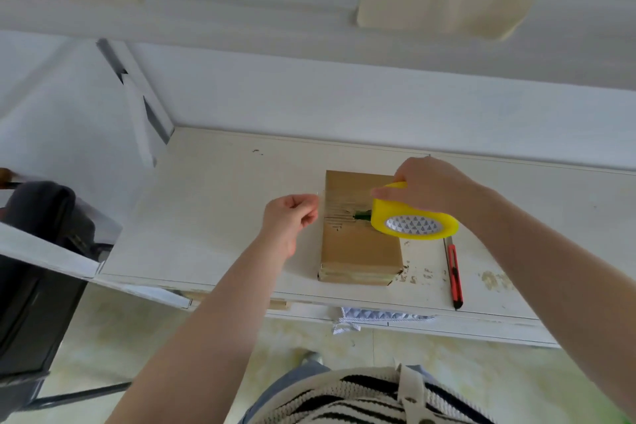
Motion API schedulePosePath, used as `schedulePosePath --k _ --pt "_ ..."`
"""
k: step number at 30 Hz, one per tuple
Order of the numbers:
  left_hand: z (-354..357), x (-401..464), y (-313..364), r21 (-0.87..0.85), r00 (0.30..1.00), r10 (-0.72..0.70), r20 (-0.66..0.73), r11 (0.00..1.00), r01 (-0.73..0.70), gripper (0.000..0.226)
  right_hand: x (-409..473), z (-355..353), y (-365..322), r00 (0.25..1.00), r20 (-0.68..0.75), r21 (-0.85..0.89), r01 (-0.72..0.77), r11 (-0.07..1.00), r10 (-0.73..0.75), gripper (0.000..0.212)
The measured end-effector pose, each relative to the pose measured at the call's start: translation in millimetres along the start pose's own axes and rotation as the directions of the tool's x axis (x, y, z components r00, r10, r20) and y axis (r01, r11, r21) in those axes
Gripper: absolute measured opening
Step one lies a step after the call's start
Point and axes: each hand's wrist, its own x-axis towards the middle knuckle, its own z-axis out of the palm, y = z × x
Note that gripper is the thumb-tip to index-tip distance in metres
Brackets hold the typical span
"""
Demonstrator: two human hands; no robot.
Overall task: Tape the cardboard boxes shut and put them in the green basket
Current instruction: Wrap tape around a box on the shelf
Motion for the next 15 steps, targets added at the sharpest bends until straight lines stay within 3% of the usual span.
schedulePosePath --k 4,15 --pt "4 19 -25 -0.063 0.993 -0.086 -0.085 0.995 0.081 0.004 10 8 -18 0.998 -0.001 -0.02 -0.059 0.998 0.059 0.06" --pt "13 31 -38 -0.067 0.985 -0.172 -0.034 0.983 0.169 0.012 16 9 -26 0.995 0.036 -0.033 -0.097 0.995 0.098 0.056"
